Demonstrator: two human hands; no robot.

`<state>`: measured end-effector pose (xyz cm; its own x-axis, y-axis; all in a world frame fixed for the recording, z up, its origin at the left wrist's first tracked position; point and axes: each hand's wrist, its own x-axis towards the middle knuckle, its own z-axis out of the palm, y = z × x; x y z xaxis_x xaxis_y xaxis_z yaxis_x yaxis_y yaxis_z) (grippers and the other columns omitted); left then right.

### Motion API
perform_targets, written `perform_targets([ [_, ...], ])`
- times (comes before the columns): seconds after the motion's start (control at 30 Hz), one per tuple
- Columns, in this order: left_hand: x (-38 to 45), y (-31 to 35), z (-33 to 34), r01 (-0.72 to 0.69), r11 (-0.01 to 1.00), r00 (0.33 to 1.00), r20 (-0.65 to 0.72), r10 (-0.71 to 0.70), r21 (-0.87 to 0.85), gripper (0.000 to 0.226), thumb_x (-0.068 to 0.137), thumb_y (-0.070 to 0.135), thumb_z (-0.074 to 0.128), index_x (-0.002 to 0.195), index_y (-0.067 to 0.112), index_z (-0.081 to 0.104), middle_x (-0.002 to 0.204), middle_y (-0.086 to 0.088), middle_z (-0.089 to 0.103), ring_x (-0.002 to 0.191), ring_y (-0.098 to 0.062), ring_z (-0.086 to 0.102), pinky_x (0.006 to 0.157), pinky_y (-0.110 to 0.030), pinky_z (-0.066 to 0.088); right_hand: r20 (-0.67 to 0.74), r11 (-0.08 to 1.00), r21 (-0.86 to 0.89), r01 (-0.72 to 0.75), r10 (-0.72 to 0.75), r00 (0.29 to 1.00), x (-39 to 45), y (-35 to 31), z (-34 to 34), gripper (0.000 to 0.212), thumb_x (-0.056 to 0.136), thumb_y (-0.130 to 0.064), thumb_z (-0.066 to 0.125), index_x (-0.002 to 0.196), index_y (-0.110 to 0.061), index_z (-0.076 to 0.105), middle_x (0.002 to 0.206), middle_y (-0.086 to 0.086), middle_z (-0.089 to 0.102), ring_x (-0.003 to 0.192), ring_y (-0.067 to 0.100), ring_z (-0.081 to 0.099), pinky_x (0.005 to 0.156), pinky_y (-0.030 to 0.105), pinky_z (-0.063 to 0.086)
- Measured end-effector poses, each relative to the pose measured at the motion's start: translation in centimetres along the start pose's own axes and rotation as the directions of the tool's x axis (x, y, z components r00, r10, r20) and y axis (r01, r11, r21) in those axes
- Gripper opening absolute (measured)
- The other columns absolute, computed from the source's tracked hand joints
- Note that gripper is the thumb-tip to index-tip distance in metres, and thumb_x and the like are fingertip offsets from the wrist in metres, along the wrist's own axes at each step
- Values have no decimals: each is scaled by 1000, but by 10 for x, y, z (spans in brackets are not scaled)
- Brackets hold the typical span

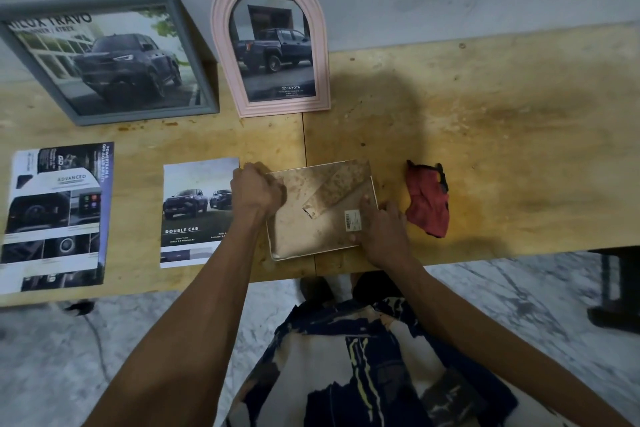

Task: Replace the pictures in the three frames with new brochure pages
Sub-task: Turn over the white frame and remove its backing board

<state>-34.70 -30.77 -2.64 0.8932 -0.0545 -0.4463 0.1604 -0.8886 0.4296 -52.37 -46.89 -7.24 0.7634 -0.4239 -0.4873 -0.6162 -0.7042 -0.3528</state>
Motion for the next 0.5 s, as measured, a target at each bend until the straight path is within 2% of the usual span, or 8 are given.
perform_targets([
  [0.07,-3,1,-1,-1,1000,999,-32,0,-25,24,90,20,70,104,5,59,111,-16,63,100,-29,61,77,-29,45,-3,1000,4,1,-1,1000,2,1,3,89,83,-46,70,152,-21,19,120,13,57,120,32,36,95,44,33],
  [0.17,-6,2,-4,11,998,999,-45,-14,-58,22,89,19,72,102,7,60,106,-12,65,87,-22,55,75,-28,43,-4,1000,-6,-4,4,1000,4,3,8,90,82,-48,69,152,-23,19,120,13,56,117,32,37,91,42,31],
  [0.27,-6,1,-6,29,998,998,-46,-32,-64,27,86,23,75,103,8,62,103,-9,65,86,-22,56,75,-30,47,-2,1000,13,-24,24,1000,5,5,12,90,81,-48,70,151,-26,18,120,13,53,115,32,38,82,38,29],
  [0.37,-7,1,-8,22,999,998,-51,-24,-29,35,83,34,76,104,9,62,104,-10,67,93,-29,63,80,-39,55,-12,999,21,-26,26,1000,6,5,14,89,81,-46,71,151,-26,19,120,13,52,116,32,38,81,36,27],
  [0.5,-5,4,-12,-35,998,999,24,34,56,35,86,40,68,101,11,57,99,-7,62,89,-28,59,76,-36,50,-5,1000,10,-28,28,1000,7,6,16,89,81,-45,72,151,-27,19,121,12,51,117,32,37,81,36,28],
])
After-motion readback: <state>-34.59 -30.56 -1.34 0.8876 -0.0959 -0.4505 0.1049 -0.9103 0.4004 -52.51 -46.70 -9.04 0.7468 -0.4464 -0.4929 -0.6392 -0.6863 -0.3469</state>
